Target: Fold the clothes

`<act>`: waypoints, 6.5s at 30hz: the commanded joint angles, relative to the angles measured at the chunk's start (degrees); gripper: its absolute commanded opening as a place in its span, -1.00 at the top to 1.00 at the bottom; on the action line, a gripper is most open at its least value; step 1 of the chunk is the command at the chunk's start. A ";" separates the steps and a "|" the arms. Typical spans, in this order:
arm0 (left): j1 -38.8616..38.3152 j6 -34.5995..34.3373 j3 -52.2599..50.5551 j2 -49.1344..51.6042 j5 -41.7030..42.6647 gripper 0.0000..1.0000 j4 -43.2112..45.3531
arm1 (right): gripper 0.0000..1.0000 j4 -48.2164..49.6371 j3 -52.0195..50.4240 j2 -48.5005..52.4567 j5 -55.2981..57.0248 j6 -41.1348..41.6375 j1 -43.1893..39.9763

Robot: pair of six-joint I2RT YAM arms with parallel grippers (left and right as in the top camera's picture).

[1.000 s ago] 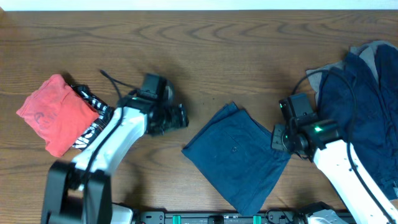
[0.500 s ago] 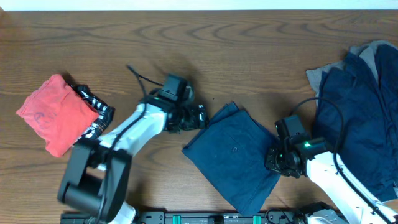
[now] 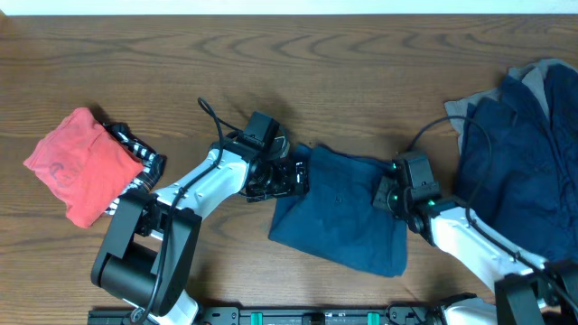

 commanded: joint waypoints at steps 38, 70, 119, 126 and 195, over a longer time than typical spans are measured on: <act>1.44 -2.01 -1.86 5.97 11.85 -0.96 11.43 | 0.25 -7.15 -0.70 5.66 -0.17 -3.63 -2.23; 54.27 -0.96 -1.01 -24.83 4.31 0.85 18.97 | 0.07 -27.47 11.98 -10.25 -0.13 -14.80 -7.91; 70.16 -0.90 -1.03 -10.67 -8.09 -0.95 17.09 | -0.13 -30.82 11.96 -10.23 0.02 -16.06 -7.91; 72.13 -0.94 -1.03 -6.69 -7.08 -0.95 16.85 | -0.15 -31.32 11.96 -10.23 0.04 -16.09 -7.91; 19.23 23.50 5.99 -91.62 -22.84 -0.96 -42.42 | -0.99 -43.98 7.48 -59.01 4.76 -16.17 -7.76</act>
